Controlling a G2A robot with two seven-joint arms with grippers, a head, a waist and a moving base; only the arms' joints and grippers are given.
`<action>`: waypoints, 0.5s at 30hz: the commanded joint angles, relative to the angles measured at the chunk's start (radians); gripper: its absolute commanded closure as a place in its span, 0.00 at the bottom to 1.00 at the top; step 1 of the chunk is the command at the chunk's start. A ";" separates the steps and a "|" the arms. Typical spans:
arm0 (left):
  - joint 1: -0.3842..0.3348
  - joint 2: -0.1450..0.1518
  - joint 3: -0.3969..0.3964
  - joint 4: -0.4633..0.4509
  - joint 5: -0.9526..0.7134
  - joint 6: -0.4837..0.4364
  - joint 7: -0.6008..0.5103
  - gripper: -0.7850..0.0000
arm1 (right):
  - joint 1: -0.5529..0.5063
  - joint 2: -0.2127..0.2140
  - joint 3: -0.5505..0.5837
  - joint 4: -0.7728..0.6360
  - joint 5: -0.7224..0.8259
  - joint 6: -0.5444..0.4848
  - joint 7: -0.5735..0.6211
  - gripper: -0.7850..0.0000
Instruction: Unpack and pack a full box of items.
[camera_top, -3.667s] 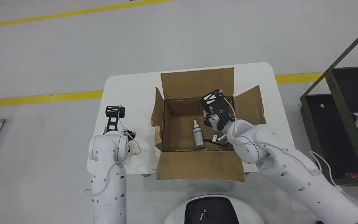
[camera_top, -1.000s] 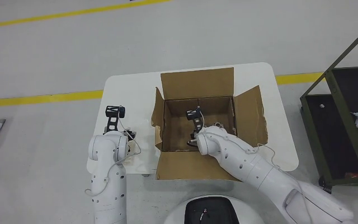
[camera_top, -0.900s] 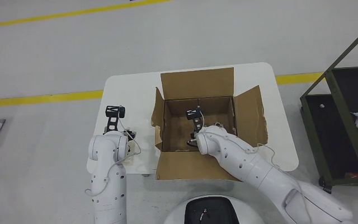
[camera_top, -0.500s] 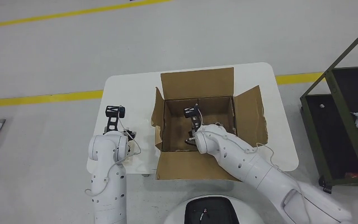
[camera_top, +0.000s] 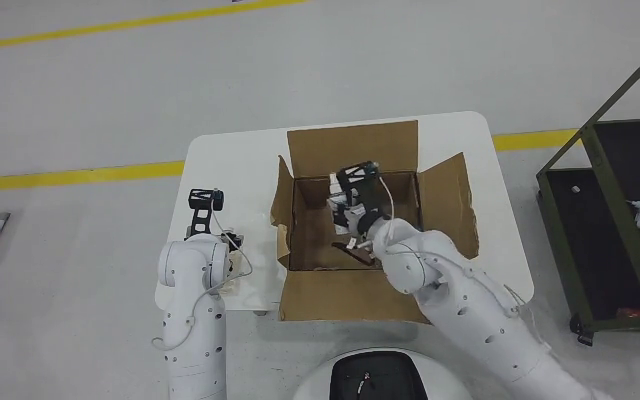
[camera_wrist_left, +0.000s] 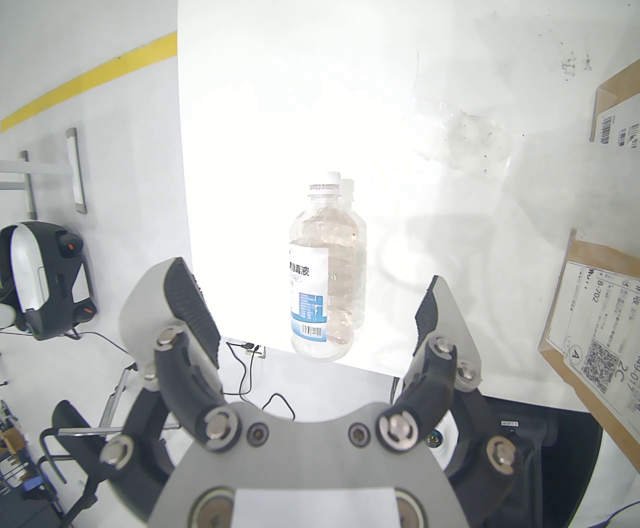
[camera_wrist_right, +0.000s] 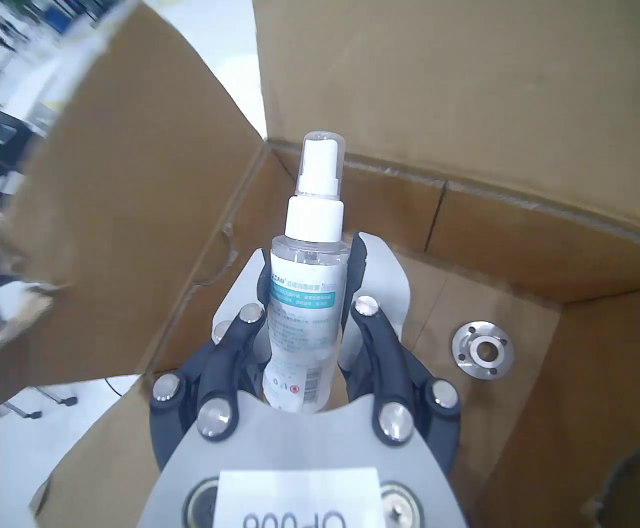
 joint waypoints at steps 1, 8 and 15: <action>0.000 0.000 0.000 0.000 0.000 0.000 0.000 0.00 | -0.076 0.014 0.073 -0.093 0.024 -0.057 -0.013 1.00; 0.000 0.000 0.000 0.000 0.000 0.000 0.000 0.00 | -0.162 0.029 0.157 -0.166 0.070 -0.120 -0.049 1.00; 0.000 0.000 0.000 0.000 0.000 0.000 0.000 0.00 | -0.162 0.029 0.157 -0.166 0.070 -0.120 -0.049 1.00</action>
